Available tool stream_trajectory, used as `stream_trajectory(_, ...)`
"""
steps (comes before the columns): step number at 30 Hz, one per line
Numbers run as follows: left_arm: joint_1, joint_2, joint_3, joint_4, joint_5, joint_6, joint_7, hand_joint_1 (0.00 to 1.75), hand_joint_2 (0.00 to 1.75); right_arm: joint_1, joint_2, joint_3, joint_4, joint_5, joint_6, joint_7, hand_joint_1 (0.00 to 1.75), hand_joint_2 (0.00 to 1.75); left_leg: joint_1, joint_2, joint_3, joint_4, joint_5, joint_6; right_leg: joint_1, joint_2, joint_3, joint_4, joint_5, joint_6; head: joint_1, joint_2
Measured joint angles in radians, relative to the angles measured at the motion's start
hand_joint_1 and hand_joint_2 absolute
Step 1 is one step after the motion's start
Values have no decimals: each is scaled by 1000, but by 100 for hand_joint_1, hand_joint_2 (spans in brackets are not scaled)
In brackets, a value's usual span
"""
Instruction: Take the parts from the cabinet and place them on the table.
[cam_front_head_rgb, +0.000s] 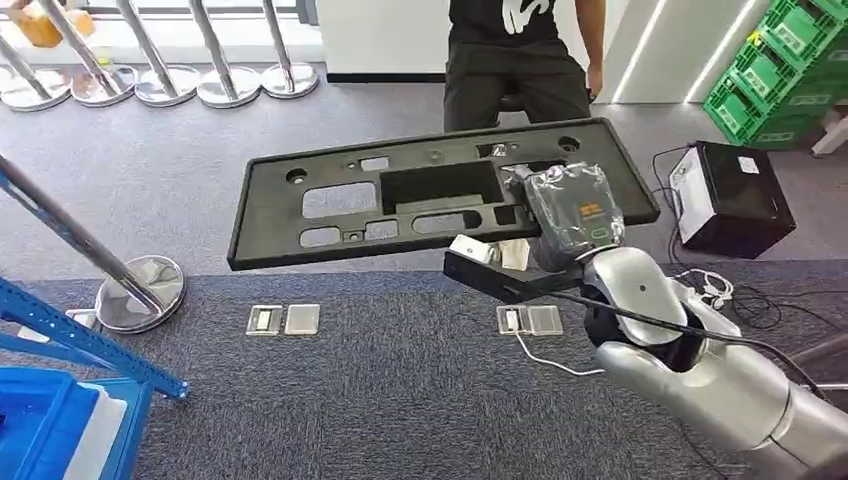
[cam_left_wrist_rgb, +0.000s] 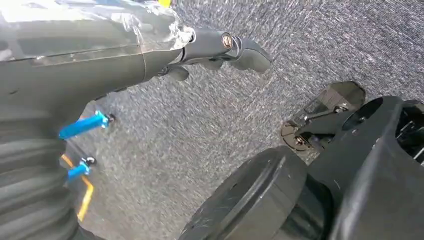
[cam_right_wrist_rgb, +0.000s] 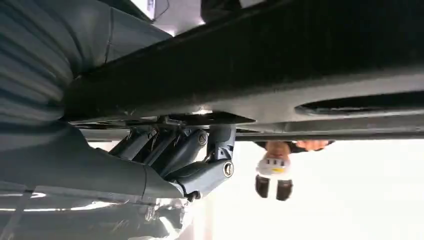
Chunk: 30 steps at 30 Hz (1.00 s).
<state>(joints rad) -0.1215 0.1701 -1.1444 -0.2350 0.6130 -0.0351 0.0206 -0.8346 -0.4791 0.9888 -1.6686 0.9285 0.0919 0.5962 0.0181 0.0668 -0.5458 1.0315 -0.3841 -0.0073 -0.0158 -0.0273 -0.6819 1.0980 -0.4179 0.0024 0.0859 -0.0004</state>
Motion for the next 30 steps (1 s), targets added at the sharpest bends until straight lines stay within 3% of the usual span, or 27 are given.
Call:
stream_trajectory(1, 2, 3, 0, 3, 5, 0, 2, 0, 175, -2, 0, 0, 0, -1, -5, -5, 175, 175, -4, 8, 2, -2, -4, -6, 14, -56, 27, -48, -16, -6, 3, 0)
stream_trajectory(2, 2, 4, 0, 4, 7, 0, 2, 0, 175, -6, 1, 0, 1, -5, -8, -13, 175, 175, -9, 17, 2, 2, -8, -12, 22, -47, 25, -61, -14, -19, 2, 0)
stream_trajectory(5, 3, 10, 2, 5, 18, 1, 5, 0, 175, -7, 1, 0, 3, -10, -21, -22, 175, 175, -10, 45, 14, -8, -12, -26, 27, -14, 21, -61, -16, -32, -11, 0)
stream_trajectory(6, 2, 13, 2, 5, 21, 2, 7, 0, 175, -9, 2, 0, 4, -16, -26, -29, 175, 175, -6, 32, 16, -2, -22, -35, 15, -4, 29, -71, -11, -41, -14, 0)
stream_trajectory(7, 2, 16, 5, 6, 26, 4, 10, 0, 175, -13, 5, 0, 5, -17, -33, -35, 175, 175, -5, -9, 10, 28, -43, -36, 15, 3, 32, -74, -11, -45, -22, 0)
stream_trajectory(8, 2, 19, 8, 8, 28, 10, 16, 0, 175, -19, 6, 1, 8, -22, -38, -36, 175, 175, -4, -35, -19, 91, -81, -35, 15, 10, 33, -74, -11, -55, -27, 0)
stream_trajectory(9, 6, 23, 11, 11, 30, 15, 21, 0, 175, -21, 11, 3, 10, -25, -45, -40, 175, 175, -5, -50, -61, 177, -122, -36, 17, 22, 33, -74, -12, -57, -37, 0)
stream_trajectory(10, 8, 26, 12, 14, 31, 18, 25, 0, 175, -22, 14, 4, 11, -27, -50, -41, 175, 175, -6, -57, -102, 255, -150, -36, 19, 35, 34, -74, -13, -59, -44, 0)
stream_trajectory(11, 12, 31, 15, 16, 33, 20, 27, 0, 175, -22, 16, 6, 13, -30, -52, -43, 175, 175, -6, -60, -136, 311, -160, -36, 21, 49, 33, -73, -13, -60, -49, 0)
stream_trajectory(12, 17, 34, 15, 18, 35, 26, 32, 0, 175, -22, 18, 10, 14, -32, -53, -46, 175, 175, -6, -60, -149, 319, -144, -35, 21, 64, 35, -72, -13, -60, -55, 0)
stream_trajectory(13, 19, 37, 15, 19, 36, 28, 34, 0, 175, -22, 18, 10, 16, -34, -53, -47, 175, 175, -6, -61, -140, 280, -104, -33, 21, 78, 36, -71, -14, -60, -60, 0)
stream_trajectory(14, 19, 42, 16, 22, 37, 32, 37, 0, 175, -23, 20, 11, 18, -34, -54, -47, 175, 175, -5, -65, -112, 198, -47, -31, 21, 92, 39, -70, -15, -60, -66, 0)
stream_trajectory(15, 19, 42, 16, 22, 37, 36, 37, 0, 175, -27, 21, 10, 19, -35, -54, -47, 175, 175, -2, -82, -82, 114, 3, -30, 20, 103, 40, -67, -16, -58, -71, 0)
stream_trajectory(16, 22, 45, 17, 25, 39, 40, 41, 0, 175, -32, 22, 11, 21, -37, -56, -47, 175, 175, 5, -136, -63, 46, 34, -30, 18, 113, 35, -65, -18, -55, -76, 0)
stream_trajectory(17, 22, 48, 18, 27, 41, 45, 44, 0, 175, -39, 24, 13, 23, -40, -58, -46, 175, 175, 7, -144, -59, 17, 29, -27, 25, 128, 27, -50, -20, -50, -80, 0)
stream_trajectory(20, 16, 51, 24, 28, 50, 59, 54, 0, 175, -44, 26, 20, 26, -50, -61, -45, 175, 175, -3, -111, -56, 21, 32, -11, 16, 159, 21, -60, -10, -30, -74, 0)
stream_trajectory(21, 15, 52, 24, 28, 52, 62, 55, 0, 175, -44, 26, 20, 28, -52, -61, -45, 175, 175, 5, -97, -52, 8, 38, -2, 18, 161, 19, -57, -12, -26, -77, 0)
stream_trajectory(22, 15, 60, 25, 31, 54, 66, 55, 0, 175, -48, 26, 21, 28, -52, -63, -46, 175, 175, 4, -87, -48, 3, 42, 3, 23, 106, 14, -38, -27, -22, -73, 0)
stream_trajectory(23, 16, 62, 26, 31, 58, 68, 55, 0, 175, -53, 26, 23, 29, -53, -64, -45, 175, 175, 2, -78, -47, 1, 43, 8, 22, 64, -7, 6, -57, -17, -57, 0)
stream_trajectory(24, 17, 65, 26, 31, 59, 69, 55, 0, 175, -55, 26, 24, 30, -53, -65, -46, 175, 175, 0, -68, -48, 0, 43, 9, 18, 44, -44, 83, -96, -12, -51, 0)
stream_trajectory(26, 19, 72, 26, 34, 60, 70, 55, 0, 175, -53, 27, 29, 33, -58, -66, -45, 175, 175, -2, -47, -48, 1, 41, 10, 9, 35, -114, 230, -149, -6, -46, 0)
stream_trajectory(27, 19, 75, 26, 34, 61, 70, 50, 0, 175, -53, 27, 31, 35, -58, -66, -45, 175, 175, -3, -36, -47, 1, 40, 10, 6, 35, -124, 245, -141, -5, -40, 0)
stream_trajectory(28, 18, 77, 27, 34, 61, 70, 47, 0, 175, -53, 27, 33, 37, -58, -66, -44, 175, 175, -3, -25, -45, 1, 39, 9, 4, 33, -106, 211, -115, -5, -37, 0)
stream_trajectory(30, 18, 78, 30, 34, 61, 66, 39, 0, 175, -53, 27, 34, 39, -58, -67, -40, 175, 175, -3, -7, -39, 1, 33, 4, 5, 15, -19, 47, -37, -10, -28, 0)
